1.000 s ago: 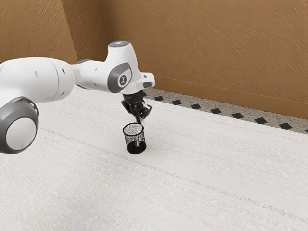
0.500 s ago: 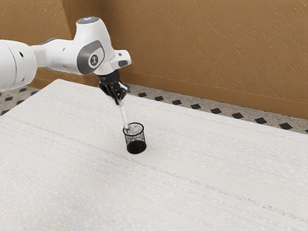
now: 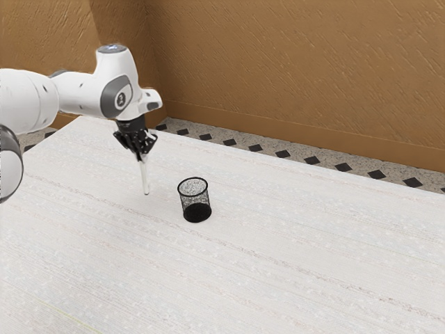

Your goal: Take the marker out of the pen holder and place it to the left of the pen holder.

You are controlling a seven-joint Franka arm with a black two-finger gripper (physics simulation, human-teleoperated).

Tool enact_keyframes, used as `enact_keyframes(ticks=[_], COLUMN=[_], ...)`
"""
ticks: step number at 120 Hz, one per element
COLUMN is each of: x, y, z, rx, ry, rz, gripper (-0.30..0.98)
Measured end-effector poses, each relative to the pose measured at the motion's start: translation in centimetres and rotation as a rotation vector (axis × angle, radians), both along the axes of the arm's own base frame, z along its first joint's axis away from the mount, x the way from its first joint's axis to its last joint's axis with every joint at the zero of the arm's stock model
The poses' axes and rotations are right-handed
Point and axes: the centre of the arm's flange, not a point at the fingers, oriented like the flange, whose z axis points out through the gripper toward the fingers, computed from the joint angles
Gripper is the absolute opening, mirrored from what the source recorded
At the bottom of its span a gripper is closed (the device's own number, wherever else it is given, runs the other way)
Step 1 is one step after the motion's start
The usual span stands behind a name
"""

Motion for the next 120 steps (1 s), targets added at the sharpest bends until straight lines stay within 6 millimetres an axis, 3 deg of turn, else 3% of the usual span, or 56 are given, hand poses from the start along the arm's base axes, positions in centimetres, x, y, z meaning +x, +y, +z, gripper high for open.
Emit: enact_keyframes(ticks=[38,60,64,71,76,83,90,100,112,120], x=[0.4,0.1,-0.2,-3.4,-5.5,-8.1,-11.0,-13.6,-15.0,-15.6], y=[0.0,-0.7,-1.2,-2.5,-4.1,-6.3,-7.9,-8.5,-6.0,-5.6], z=[-2.6,0.1,1.7,6.4,11.4,20.0,25.2,27.5,27.5,27.3], rx=[-0.011,-0.035,-0.035,-0.048,-0.055,-0.055,-0.046,-0.013,0.011,0.017], ry=[0.022,-0.020,-0.038,-0.079,-0.134,-0.204,-0.220,-0.174,-0.100,-0.064], rz=[0.012,-0.001,-0.011,-0.028,-0.055,-0.100,-0.141,-0.167,-0.128,-0.121], gripper=[-0.08,0.31,0.36,0.44,0.48,0.53,0.57,0.61,0.64,0.65])
